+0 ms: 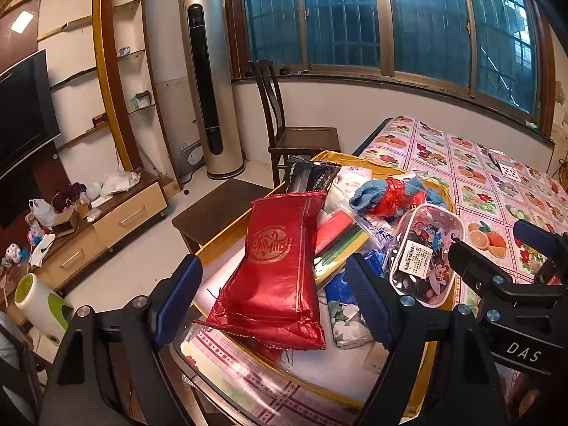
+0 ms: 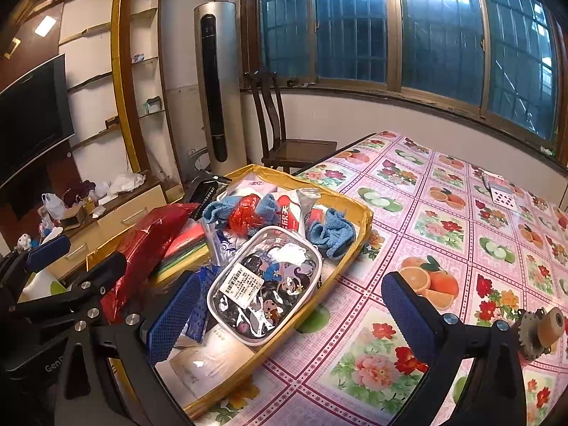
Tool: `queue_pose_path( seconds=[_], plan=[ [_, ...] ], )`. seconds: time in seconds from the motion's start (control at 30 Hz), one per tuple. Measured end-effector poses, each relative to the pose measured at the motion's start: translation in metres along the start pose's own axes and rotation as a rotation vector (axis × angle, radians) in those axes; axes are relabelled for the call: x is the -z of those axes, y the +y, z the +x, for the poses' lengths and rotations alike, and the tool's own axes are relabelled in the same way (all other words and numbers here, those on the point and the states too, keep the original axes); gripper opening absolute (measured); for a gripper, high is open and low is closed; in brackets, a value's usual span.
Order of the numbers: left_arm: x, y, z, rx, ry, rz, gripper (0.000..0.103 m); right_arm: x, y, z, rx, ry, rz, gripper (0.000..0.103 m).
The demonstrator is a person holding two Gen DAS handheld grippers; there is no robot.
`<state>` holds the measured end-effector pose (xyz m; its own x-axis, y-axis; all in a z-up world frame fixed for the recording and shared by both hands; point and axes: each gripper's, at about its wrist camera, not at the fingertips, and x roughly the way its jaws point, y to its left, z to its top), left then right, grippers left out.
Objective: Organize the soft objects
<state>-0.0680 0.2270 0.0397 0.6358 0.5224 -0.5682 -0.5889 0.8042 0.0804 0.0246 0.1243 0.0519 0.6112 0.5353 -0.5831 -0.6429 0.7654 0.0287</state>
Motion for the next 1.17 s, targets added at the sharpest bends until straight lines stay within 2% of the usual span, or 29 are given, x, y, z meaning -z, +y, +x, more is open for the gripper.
queue_pose_path(
  seconds=[0.17,0.5,1.0,1.17],
  plan=[
    [0.0,0.006,-0.002,0.035,-0.021,0.008,0.084,-0.003,0.001,0.001,-0.002,-0.002,-0.002,0.103],
    [0.001,0.007,0.01,0.083,0.033,0.022,0.084,-0.002,0.0,0.004,-0.006,0.006,0.0,0.103],
    [0.003,0.005,0.007,0.092,0.024,0.026,0.084,-0.001,-0.001,0.003,-0.011,0.009,0.008,0.103],
    [0.003,0.004,0.006,0.087,0.024,0.028,0.084,-0.001,0.002,-0.004,-0.005,-0.014,-0.005,0.103]
  ],
)
